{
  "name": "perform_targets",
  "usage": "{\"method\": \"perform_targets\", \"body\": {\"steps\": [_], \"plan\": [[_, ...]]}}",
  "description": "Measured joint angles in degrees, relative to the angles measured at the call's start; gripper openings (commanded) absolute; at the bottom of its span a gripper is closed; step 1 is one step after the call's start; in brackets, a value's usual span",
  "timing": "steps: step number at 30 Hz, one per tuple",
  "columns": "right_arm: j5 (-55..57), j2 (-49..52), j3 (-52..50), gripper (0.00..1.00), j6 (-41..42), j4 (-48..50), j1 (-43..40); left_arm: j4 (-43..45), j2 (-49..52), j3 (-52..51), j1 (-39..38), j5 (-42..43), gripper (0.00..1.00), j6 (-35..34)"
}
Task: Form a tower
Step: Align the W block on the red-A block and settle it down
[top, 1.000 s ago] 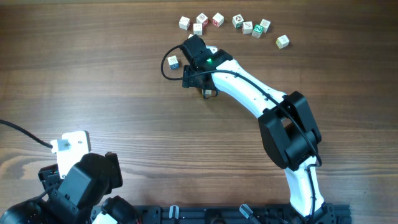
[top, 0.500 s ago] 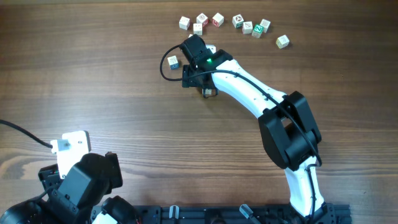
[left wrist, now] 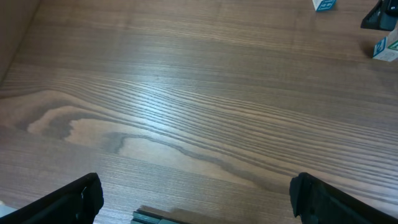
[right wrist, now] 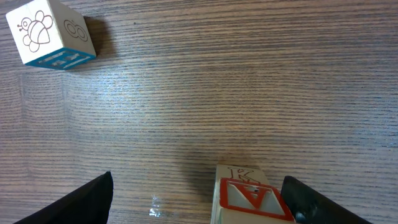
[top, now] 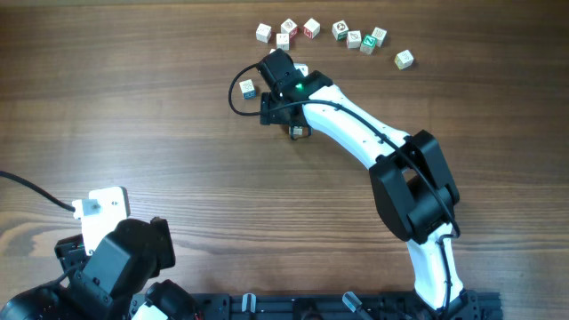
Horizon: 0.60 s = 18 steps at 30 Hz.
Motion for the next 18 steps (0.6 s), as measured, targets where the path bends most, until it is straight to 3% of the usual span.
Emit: {"method": "perform_targets", "body": {"steps": [18], "plan": [[-0.9,0.0,0.0,0.89,0.5,-3.4,0.0,0.0,0.0,0.0,0.0,0.0,1.0,0.0]]}}
